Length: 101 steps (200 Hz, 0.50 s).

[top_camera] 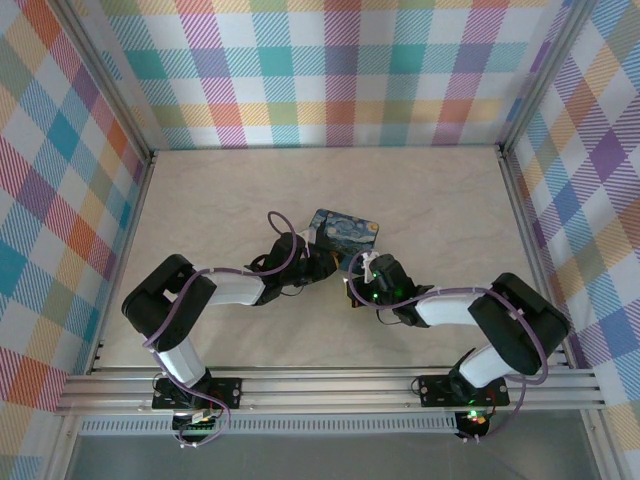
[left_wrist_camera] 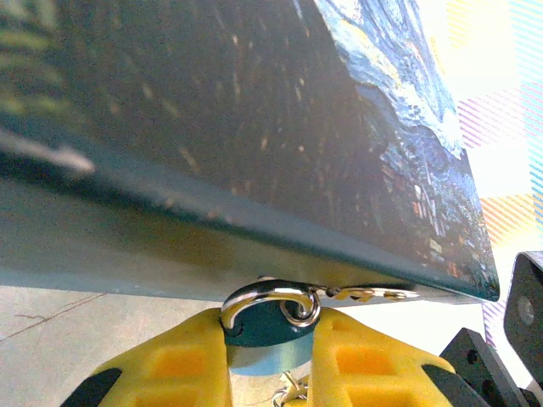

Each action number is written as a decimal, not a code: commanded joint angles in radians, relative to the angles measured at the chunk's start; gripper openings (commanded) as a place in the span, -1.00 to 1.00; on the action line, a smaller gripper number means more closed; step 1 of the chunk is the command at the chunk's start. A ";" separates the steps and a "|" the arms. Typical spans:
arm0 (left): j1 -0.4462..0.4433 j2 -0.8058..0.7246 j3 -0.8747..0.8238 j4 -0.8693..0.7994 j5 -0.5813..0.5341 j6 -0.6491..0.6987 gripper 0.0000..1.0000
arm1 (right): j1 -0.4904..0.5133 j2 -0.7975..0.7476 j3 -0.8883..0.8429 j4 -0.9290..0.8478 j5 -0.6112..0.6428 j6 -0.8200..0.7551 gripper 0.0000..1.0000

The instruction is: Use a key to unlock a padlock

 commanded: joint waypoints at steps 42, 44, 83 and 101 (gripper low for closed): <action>-0.017 -0.019 0.036 0.019 -0.003 -0.009 -0.58 | 0.006 0.027 0.017 0.052 -0.003 0.014 -1.00; -0.017 -0.018 0.036 0.019 -0.003 -0.010 -0.58 | 0.005 0.026 0.019 0.052 -0.003 0.014 -1.00; -0.020 -0.016 0.038 0.019 -0.002 -0.010 -0.58 | 0.005 0.037 0.033 0.058 -0.006 0.010 -1.00; -0.021 -0.016 0.039 0.017 -0.003 -0.010 -0.59 | 0.006 0.040 0.043 0.057 -0.005 0.008 -1.00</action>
